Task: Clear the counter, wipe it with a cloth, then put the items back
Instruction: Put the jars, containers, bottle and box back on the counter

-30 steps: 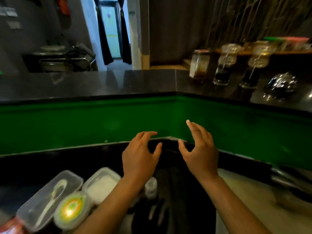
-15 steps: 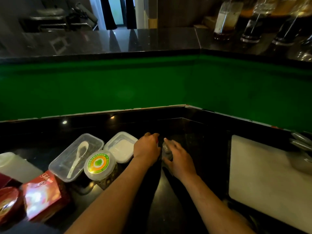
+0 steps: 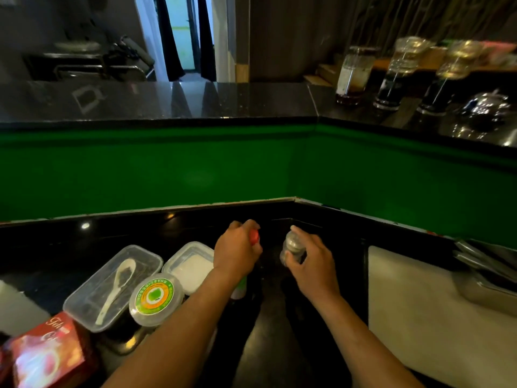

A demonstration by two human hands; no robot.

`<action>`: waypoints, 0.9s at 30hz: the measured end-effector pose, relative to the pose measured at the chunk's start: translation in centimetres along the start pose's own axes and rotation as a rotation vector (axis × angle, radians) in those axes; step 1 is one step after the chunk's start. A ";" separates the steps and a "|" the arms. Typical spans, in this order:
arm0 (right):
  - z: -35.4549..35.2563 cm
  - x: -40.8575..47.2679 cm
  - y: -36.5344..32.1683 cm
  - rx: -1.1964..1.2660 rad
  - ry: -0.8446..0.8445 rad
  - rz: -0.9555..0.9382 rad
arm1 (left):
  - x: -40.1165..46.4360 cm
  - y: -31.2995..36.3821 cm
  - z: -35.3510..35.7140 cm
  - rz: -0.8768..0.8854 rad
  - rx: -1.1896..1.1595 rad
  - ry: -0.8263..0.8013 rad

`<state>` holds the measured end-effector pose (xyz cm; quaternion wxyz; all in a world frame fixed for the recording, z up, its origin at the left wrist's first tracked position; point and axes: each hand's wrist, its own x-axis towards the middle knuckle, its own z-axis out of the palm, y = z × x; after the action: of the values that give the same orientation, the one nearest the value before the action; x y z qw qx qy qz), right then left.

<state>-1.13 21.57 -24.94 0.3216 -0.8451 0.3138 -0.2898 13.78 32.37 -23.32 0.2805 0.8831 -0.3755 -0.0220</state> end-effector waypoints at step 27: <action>-9.7 32.5 -12.4 -0.049 0.324 -0.204 | 25.7 15.4 -13.9 0.195 -0.108 0.483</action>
<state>17.01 2.16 -0.52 0.2152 -0.8223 0.2813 -0.4453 25.67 13.04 0.69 0.4095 0.8062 -0.3791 0.1966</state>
